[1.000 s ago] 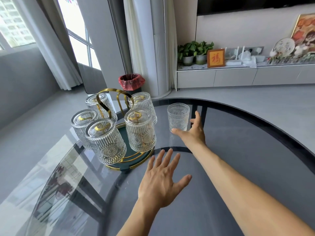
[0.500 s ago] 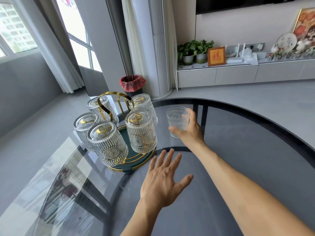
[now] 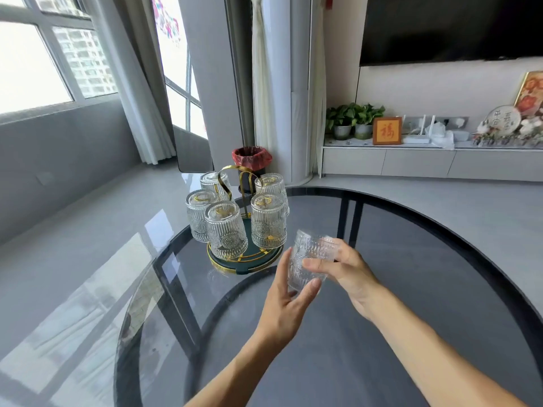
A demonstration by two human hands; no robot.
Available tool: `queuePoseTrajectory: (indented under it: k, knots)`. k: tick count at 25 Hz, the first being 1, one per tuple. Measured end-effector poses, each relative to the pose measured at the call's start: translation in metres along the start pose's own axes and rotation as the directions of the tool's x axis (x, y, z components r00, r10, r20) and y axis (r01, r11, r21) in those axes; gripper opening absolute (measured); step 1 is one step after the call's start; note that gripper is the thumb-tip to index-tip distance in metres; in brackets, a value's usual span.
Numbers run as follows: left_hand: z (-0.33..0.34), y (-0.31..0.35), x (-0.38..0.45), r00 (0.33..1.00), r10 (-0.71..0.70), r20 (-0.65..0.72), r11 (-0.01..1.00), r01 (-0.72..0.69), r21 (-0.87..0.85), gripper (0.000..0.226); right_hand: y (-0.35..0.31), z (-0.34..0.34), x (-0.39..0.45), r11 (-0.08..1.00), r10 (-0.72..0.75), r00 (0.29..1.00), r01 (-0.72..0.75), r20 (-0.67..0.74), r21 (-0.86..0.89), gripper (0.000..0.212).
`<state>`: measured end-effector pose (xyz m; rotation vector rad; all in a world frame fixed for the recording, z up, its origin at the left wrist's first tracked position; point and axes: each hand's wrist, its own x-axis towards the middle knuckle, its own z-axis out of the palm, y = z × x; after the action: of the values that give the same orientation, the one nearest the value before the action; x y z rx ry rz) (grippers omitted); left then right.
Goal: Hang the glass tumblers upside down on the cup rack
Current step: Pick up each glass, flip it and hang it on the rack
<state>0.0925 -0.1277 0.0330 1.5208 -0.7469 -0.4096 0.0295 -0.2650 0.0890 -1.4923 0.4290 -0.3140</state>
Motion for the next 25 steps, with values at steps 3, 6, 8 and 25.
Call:
queuePoseTrajectory:
  k: [3,6,8,25]
  knots:
    - [-0.014,0.033,-0.017,0.994,0.002,-0.106,0.97,-0.028,-0.242,0.054,-0.03,0.021,-0.014,0.992,-0.075,0.981,0.056,0.177,0.111,0.061]
    - [-0.041,0.07,-0.023,0.979,0.015,-0.203,0.94,-0.083,-0.33,0.057,-0.057,0.047,-0.02,0.98,-0.145,0.965,0.11,0.218,0.168,0.057]
    - [-0.067,0.095,-0.022,0.958,0.067,-0.28,0.934,-0.159,-0.319,0.064,-0.074,0.067,-0.018,0.967,-0.256,0.953,0.251,0.164,0.052,0.06]
    - [-0.191,0.17,0.134,0.822,0.189,-0.537,0.942,0.003,0.336,0.089,-0.096,0.132,0.1,0.215,-0.385,0.911,0.245,0.148,-0.945,0.068]
